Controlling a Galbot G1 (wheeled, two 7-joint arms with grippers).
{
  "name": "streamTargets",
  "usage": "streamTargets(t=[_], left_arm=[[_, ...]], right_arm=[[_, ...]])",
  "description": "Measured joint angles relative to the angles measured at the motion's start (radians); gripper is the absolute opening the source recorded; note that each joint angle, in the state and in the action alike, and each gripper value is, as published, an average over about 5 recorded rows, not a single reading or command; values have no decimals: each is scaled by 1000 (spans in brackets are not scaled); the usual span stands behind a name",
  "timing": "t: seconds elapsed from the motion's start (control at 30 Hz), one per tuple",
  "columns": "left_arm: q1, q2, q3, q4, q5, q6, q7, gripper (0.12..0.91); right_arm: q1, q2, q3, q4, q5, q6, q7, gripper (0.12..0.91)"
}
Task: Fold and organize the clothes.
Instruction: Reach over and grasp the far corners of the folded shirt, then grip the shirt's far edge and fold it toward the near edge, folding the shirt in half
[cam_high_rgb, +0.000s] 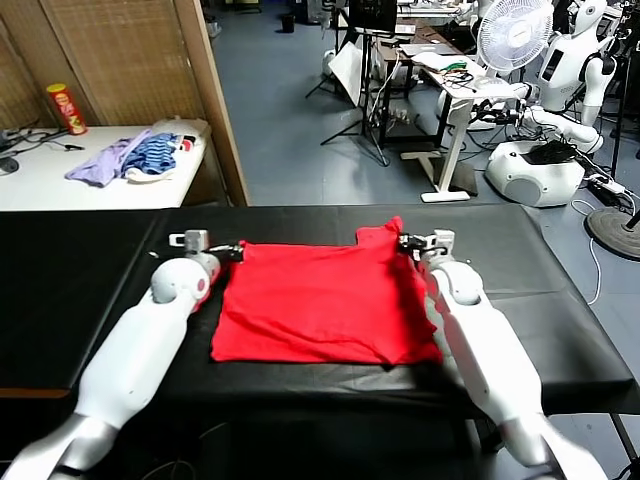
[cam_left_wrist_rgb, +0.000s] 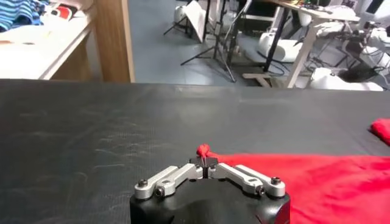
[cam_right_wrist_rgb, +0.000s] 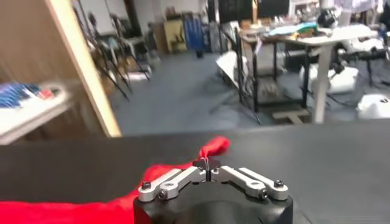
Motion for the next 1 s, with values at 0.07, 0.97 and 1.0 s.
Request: streamTargets(t=[0.07,0.97,1.0], left_arm=[[38,22,-18,-65,-10,5,-18,128],[629,136,-197,-638,124,77,-117,149],[643,134,-200,-643,134,79,-113,184]], right_arm=[[-48,-31,12,73,17,-25,10,123],[-485,-191,125,528,40,-302,88,192],[-492,-193,133,535,46,-305,88,230]])
